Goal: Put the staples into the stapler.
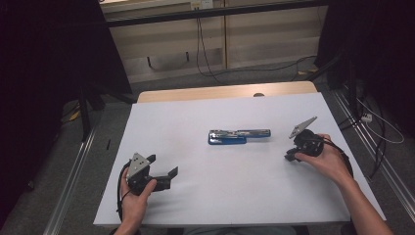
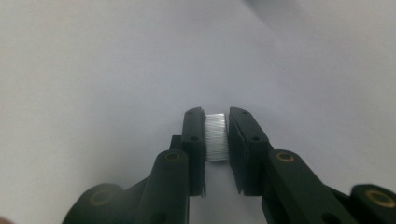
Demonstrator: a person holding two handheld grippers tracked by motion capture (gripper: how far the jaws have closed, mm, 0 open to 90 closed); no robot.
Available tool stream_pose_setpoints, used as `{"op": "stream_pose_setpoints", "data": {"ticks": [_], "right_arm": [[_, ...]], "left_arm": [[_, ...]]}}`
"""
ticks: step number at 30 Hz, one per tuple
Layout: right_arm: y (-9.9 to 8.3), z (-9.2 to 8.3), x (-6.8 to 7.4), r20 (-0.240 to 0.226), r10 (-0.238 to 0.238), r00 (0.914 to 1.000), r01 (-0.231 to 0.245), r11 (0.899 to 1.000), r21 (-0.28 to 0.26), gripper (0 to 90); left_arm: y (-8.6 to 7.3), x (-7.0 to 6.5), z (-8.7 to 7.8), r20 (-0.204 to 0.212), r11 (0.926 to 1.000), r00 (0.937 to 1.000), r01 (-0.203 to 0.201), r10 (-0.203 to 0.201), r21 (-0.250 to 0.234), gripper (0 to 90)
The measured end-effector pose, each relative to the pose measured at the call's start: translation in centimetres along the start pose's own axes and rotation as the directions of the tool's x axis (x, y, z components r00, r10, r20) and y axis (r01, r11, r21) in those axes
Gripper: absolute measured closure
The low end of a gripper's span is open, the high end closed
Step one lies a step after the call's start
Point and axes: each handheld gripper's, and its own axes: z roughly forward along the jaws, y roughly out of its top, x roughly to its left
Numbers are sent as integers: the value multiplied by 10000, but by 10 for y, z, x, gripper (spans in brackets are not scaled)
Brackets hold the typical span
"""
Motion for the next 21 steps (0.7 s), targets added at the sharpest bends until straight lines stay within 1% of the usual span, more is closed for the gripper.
{"op": "stream_pose_setpoints", "data": {"ticks": [7, 11, 14, 15, 17, 21], "right_arm": [[0, 0, 1, 20, 102, 9999, -102, 9999, -12, 793], [0, 0, 0, 49, 159, 9999, -159, 9999, -37, 794], [-1, 0, 0, 25, 274, 9996, -274, 9995, -143, 794], [-2, -1, 0, 0, 270, 9996, -270, 9994, -194, 794], [-3, -1, 0, -40, 373, 9993, -374, 9990, -252, 794], [-1, -1, 1, -32, 353, 9994, -354, 9987, -363, 794]], "left_arm": [[0, -1, 1, 54, 10000, 10000, -77, 77, 10, 46], [0, -1, 1, 66, 9999, 10000, -72, 71, 120, 46], [-1, -4, 2, 307, 9996, 9995, 77, -85, 276, 46], [-1, -4, 3, 382, 9995, 9992, 60, -71, 309, 46], [-1, -5, 4, 341, 9995, 9994, -7, -3, 300, 46], [-1, -3, 4, 288, 9995, 9996, -49, 41, 298, 46]]}}
